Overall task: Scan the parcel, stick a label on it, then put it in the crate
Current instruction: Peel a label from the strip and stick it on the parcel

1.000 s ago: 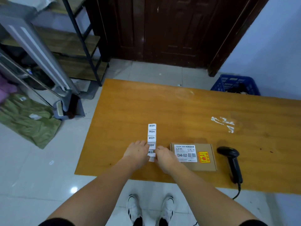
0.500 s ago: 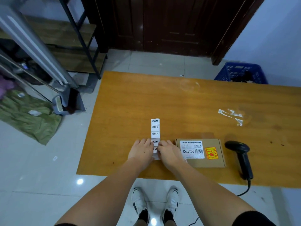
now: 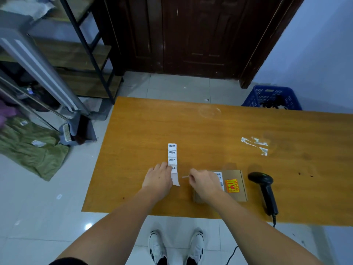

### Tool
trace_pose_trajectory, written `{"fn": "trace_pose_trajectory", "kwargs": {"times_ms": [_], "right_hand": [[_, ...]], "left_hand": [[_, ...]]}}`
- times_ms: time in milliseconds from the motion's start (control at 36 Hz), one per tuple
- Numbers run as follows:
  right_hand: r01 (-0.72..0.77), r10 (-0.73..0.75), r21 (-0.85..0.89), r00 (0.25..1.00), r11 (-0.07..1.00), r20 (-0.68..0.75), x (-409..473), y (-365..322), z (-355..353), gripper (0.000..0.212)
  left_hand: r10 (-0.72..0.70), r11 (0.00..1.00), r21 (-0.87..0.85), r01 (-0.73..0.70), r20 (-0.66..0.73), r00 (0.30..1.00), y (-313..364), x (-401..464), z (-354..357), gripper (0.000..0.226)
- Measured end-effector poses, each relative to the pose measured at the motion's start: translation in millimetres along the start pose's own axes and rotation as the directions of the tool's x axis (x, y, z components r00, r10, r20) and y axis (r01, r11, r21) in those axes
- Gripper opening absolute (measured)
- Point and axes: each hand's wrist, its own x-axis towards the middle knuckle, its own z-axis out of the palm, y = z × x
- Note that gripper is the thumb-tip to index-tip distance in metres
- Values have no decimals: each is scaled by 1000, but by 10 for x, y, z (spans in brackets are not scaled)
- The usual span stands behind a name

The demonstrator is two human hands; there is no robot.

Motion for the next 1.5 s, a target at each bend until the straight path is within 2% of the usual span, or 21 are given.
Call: {"fn": "trace_pose_trajectory", "kwargs": {"times_ms": [83, 139, 222, 306, 444, 500, 556, 611, 639, 667, 750, 833, 1000, 1111, 1333, 1500], "right_hand": [[-15, 17, 47, 998, 999, -52, -91, 142, -134, 22], [-18, 25, 74, 996, 997, -89, -155, 232, -207, 21], [-10, 35, 145, 985, 989, -172, -235, 353, -260, 17], [-25, 76, 235, 974, 972, -211, -291, 475, -274, 14], [-136, 189, 351, 974, 927, -123, -352, 749, -194, 15], [-211, 290, 515, 954, 831, -78, -370, 849, -183, 19], [-273, 396, 757, 918, 593, 21, -382, 927, -211, 37], [-296, 425, 893, 895, 338, 136, -395, 998, -241, 50], [-303, 420, 911, 892, 280, 168, -400, 1038, -251, 50], [-312, 415, 912, 891, 265, 184, -401, 1081, -256, 45], [-323, 427, 903, 886, 284, 182, -401, 1191, -262, 21], [-328, 438, 872, 886, 364, 150, -388, 1289, -226, 5], [-370, 473, 807, 871, 460, 129, -306, 1437, -63, 9], [-409, 484, 763, 863, 501, 144, -247, 1520, 20, 13], [-456, 478, 655, 863, 602, 162, -141, 1626, 110, 5], [-476, 485, 577, 861, 664, 153, -91, 1651, 112, 9]], "left_hand": [[-65, 994, -86, 64, -13, 998, 175, 70, -196, 34], [-152, 953, -261, 156, 33, 988, 309, 110, -328, 33], [-197, 732, -624, 273, 190, 962, 513, 164, -445, 47], [-154, 621, -729, 287, 246, 957, 713, 201, -502, 47], [-166, 465, -836, 292, 241, 956, 1015, 265, -502, 19], [-161, 435, -857, 277, 228, 960, 1125, 292, -491, 17], [-154, 432, -862, 265, 218, 964, 1235, 322, -492, 18], [-150, 434, -861, 266, 221, 964, 1330, 363, -464, 21], [-147, 445, -855, 268, 225, 963, 1371, 380, -446, 21], [-145, 460, -847, 268, 226, 963, 1409, 400, -425, 21], [-152, 505, -819, 273, 228, 962, 1516, 459, -360, 20], [-169, 543, -791, 281, 225, 960, 1615, 513, -311, 18], [-183, 560, -757, 337, 284, 941, 1760, 646, -263, 20], [-209, 633, -682, 367, 306, 929, 1852, 755, -237, 27], [-268, 700, -577, 420, 333, 904, 1985, 899, -174, 23], [-338, 743, -486, 460, 320, 885, 2065, 944, -152, 25]]}}
